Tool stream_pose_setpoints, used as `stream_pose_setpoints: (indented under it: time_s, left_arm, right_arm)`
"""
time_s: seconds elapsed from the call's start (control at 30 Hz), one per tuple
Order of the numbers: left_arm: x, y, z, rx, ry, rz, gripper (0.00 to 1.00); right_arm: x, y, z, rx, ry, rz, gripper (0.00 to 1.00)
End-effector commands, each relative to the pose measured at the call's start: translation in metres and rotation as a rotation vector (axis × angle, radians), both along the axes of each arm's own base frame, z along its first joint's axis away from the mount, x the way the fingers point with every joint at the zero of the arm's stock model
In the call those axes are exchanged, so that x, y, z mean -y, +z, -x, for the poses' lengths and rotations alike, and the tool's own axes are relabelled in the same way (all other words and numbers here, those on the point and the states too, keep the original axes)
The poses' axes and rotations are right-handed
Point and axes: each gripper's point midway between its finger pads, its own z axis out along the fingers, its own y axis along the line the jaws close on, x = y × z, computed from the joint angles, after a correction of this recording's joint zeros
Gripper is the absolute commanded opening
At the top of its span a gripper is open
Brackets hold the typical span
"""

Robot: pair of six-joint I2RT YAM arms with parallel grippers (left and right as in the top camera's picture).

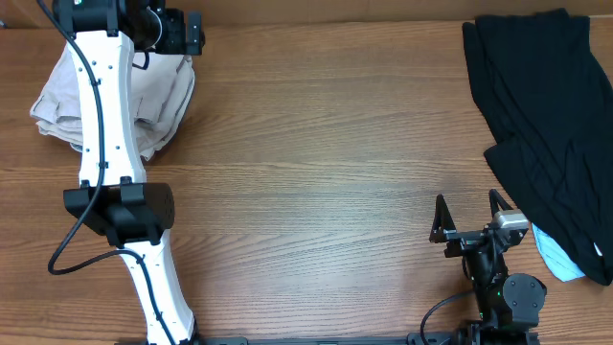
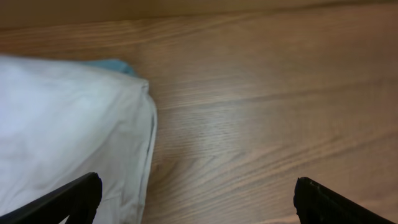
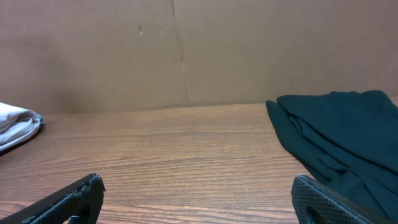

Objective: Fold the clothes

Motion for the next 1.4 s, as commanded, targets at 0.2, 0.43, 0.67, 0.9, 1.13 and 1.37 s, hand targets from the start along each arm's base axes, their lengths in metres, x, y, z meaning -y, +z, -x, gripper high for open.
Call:
stream_pose_setpoints:
  time_s: [0.2,0.43,0.67,0.9,1.13,1.37]
  left_arm:
    - [0.014,-0.105,-0.005,-0.185,-0.173,-0.03,1.0]
    - [-0.007,-0.185,-0.011,-0.33,-0.074,-0.101,1.0]
    - [-0.006,-0.231,-0.011,-0.389,-0.079,-0.093,1.0]
    - [-0.029,-0.244,-0.018,-0.371,-0.087,-0.14,1.0]
    - [-0.06,-0.245,-0.024,-0.337,-0.031,-0.106,1.0]
    - [-0.073,-0.243,-0.035,-0.291,-0.016,-0.121,1.0]
  right_arm:
    - [0.001,-0.001,0.0,0.008,-0.003,-0.007,1.0]
    - [0.001,-0.001,0.0,0.008,-0.003,-0.006,1.0]
    - [0.001,-0.001,0.0,0.008,-0.003,-0.006,1.0]
    - [0.001,-0.001,0.0,0.008,-0.003,-0.007,1.0]
    - [0.001,-0.001,0.0,0.008,-0.003,-0.006,1.0]
    - [0.001,-0.001,0.0,0.008,-0.003,-0.007,1.0]
